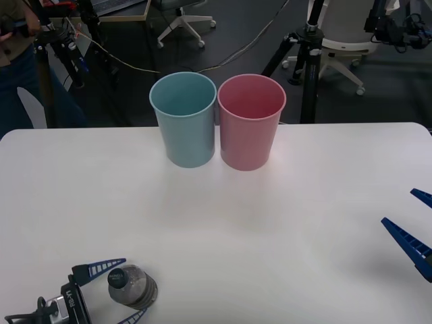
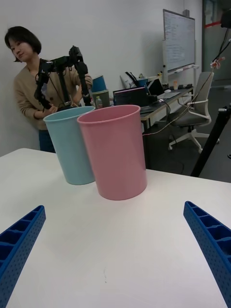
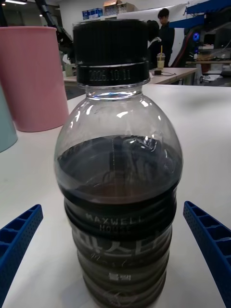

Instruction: Grasp the object on the table and drop it into the matching bin: aluminum can to the light blue bin, PET bottle to the pink bin.

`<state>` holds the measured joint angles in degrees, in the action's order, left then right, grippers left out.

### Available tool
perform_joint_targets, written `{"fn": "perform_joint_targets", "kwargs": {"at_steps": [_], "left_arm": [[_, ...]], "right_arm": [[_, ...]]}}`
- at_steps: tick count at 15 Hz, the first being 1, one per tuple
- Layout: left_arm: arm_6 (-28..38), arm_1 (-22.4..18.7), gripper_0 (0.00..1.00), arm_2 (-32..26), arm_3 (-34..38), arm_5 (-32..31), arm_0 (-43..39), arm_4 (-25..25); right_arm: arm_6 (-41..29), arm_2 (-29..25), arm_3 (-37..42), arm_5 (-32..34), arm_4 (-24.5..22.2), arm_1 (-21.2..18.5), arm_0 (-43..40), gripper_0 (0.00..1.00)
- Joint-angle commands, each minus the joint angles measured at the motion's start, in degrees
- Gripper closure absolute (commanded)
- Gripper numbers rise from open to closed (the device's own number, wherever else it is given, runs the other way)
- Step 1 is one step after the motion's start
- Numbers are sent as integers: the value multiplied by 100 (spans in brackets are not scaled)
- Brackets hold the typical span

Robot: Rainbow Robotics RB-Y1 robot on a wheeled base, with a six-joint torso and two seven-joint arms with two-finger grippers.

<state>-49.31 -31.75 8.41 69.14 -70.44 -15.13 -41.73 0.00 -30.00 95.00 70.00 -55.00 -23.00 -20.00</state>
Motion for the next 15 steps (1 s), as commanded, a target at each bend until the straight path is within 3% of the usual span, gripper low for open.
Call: {"fn": "perform_joint_targets", "kwargs": {"at_steps": [1,5,7,8,9,15], "left_arm": [[0,3,0,223,-6,48,134,-2],[70,3,2,284,3,57,230,-28],[114,-15,34,267,3,57,248,-28],[167,-15,77,249,3,48,265,-28],[228,-15,96,214,3,57,265,-28],[369,-15,100,56,3,-5,257,-19]], "right_arm": [[0,0,0,0,0,0,0,0],[0,0,0,0,0,0,0,0],[0,0,0,0,0,0,0,0],[0,0,0,0,0,0,0,0],[0,0,0,0,0,0,0,0],[0,0,0,0,0,0,0,0]]}}
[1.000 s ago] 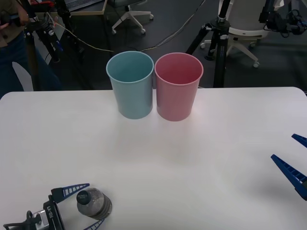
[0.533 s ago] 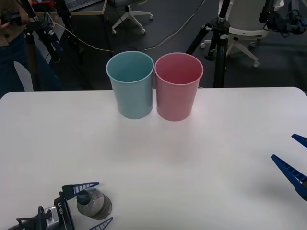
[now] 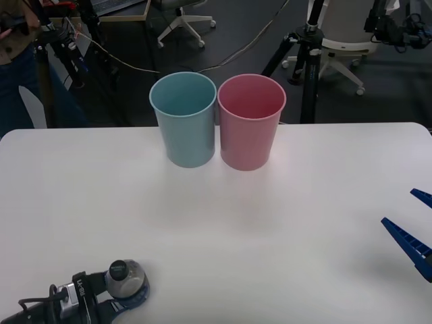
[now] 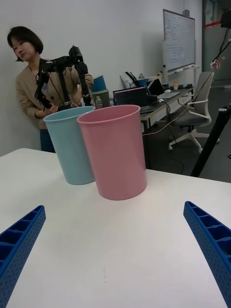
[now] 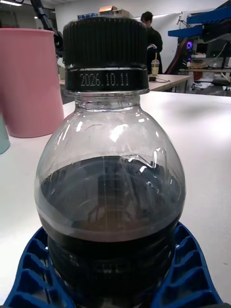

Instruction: Grasp the object on the table and drop it into the matching bin: aluminum can to the light blue bin, PET bottle to the pink bin.

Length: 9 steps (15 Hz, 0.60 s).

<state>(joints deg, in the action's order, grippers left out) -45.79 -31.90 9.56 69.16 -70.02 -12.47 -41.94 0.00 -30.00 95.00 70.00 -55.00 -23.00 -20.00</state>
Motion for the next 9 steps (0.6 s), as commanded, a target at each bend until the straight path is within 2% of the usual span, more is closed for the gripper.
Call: {"fn": "perform_joint_targets", "kwargs": {"at_steps": [1,5,9], "left_arm": [[44,-9,100,-113,19,-64,-37,2],[738,-106,100,-394,449,32,-212,-121],[1679,-361,100,-781,1908,841,-880,-183]], "right_arm": [[0,0,0,0,0,0,0,0],[0,0,0,0,0,0,0,0],[0,0,0,0,0,0,0,0]]}}
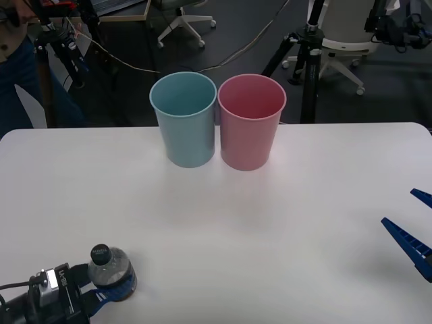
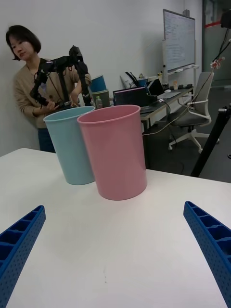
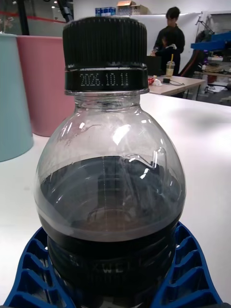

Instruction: Grasp the object on the table and drop it into the matching bin: aluminum can to the light blue bin, PET bottle to the pink bin.

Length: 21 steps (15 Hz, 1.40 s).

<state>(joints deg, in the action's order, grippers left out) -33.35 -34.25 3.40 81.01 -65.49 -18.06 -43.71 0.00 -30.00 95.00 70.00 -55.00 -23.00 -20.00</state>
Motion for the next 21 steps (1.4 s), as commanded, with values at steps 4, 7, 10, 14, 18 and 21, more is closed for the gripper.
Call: {"fn": "perform_joint_targets", "kwargs": {"at_steps": [4,7,10,14,18,21], "left_arm": [[1261,-469,100,-613,2130,1021,-901,-6],[1568,-557,100,-929,2648,1232,-1112,-15],[1577,-891,100,-1017,3053,1495,-1094,73],[1771,-1330,100,-1017,3501,1715,-936,257],[2658,-1559,100,-990,3914,1926,-444,117],[3212,-1664,100,-885,4178,2366,83,-331]], "right_arm": [[0,0,0,0,0,0,0,0],[0,0,0,0,0,0,0,0],[0,0,0,0,0,0,0,0],[0,0,0,0,0,0,0,0],[0,0,0,0,0,0,0,0],[0,0,0,0,0,0,0,0]]}}
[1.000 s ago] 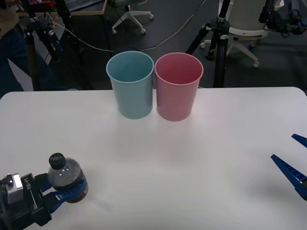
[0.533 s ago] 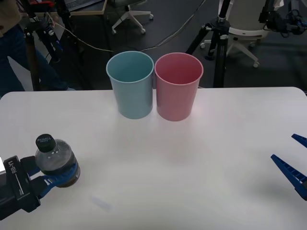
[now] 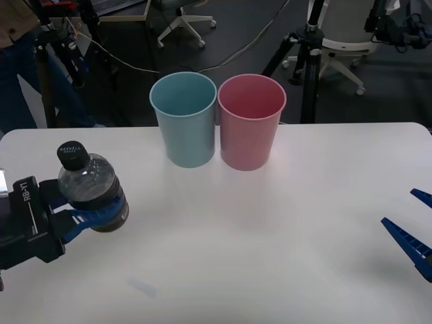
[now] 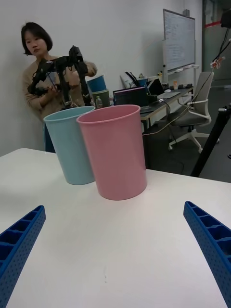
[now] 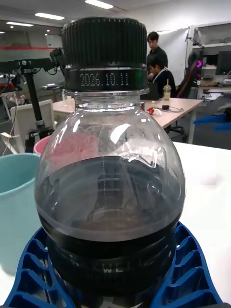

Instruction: Grasp the object on the table and drop it into the matching bin: aluminum can to the light blue bin, PET bottle to the pink bin.

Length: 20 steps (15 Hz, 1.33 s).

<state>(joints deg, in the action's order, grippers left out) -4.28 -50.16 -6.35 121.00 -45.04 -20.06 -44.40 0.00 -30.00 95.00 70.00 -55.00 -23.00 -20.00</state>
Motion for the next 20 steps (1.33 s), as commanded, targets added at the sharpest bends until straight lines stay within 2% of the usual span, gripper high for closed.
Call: {"fn": "perform_joint_targets", "kwargs": {"at_steps": [1,3,6,9,12,18,20], "left_arm": [[498,-161,100,195,257,497,459,-358],[990,-415,100,617,328,787,1048,-376],[1650,-468,100,1048,301,892,1883,-341],[2274,-600,100,1496,-59,989,2885,-350],[2361,-609,100,1997,-666,1015,3860,-341],[2669,-582,100,3632,-1931,1797,5935,-42],[2722,-407,100,4019,-2292,2017,6453,37]], "right_arm": [[0,0,0,0,0,0,0,0],[0,0,0,0,0,0,0,0],[0,0,0,0,0,0,0,0],[0,0,0,0,0,0,0,0],[0,0,0,0,0,0,0,0],[0,0,0,0,0,0,0,0],[0,0,0,0,0,0,0,0]]}}
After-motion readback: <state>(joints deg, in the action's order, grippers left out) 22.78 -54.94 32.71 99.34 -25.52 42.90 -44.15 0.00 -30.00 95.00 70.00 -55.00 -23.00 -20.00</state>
